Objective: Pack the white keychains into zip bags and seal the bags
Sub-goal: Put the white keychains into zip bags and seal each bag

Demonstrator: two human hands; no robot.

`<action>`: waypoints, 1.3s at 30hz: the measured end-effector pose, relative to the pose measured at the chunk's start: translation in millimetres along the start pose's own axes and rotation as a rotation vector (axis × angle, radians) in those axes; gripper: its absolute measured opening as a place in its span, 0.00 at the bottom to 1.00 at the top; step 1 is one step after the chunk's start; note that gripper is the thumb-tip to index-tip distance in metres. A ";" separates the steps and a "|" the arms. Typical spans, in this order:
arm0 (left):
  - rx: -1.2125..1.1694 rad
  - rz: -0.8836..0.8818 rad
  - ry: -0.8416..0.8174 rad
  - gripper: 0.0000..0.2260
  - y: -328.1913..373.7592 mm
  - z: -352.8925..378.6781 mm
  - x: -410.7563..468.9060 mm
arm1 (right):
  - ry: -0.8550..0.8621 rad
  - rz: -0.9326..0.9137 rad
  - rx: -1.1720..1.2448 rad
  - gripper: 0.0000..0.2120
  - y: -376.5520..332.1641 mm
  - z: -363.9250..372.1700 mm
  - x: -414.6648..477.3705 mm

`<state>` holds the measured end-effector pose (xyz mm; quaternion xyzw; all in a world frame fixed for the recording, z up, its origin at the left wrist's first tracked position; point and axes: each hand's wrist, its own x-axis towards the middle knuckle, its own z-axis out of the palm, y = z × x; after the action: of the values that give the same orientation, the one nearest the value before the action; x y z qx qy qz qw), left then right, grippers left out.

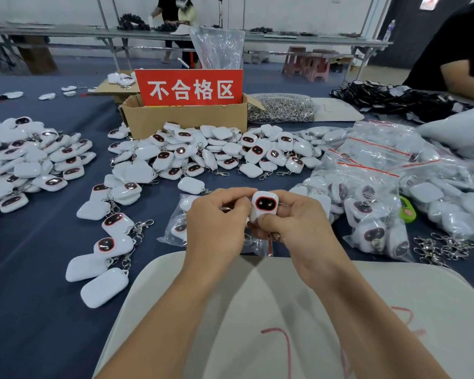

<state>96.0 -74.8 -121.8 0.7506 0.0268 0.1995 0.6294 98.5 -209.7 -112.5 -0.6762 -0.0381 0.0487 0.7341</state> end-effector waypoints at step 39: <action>0.151 0.178 -0.107 0.06 -2.2 -6.2 -0.9 | 0.100 -0.044 0.017 0.09 -14.1 -11.5 -0.6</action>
<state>93.5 -68.8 -123.4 0.8049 -0.0585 0.2117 0.5512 99.6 -222.3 -99.5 -0.6705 -0.0158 -0.0010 0.7418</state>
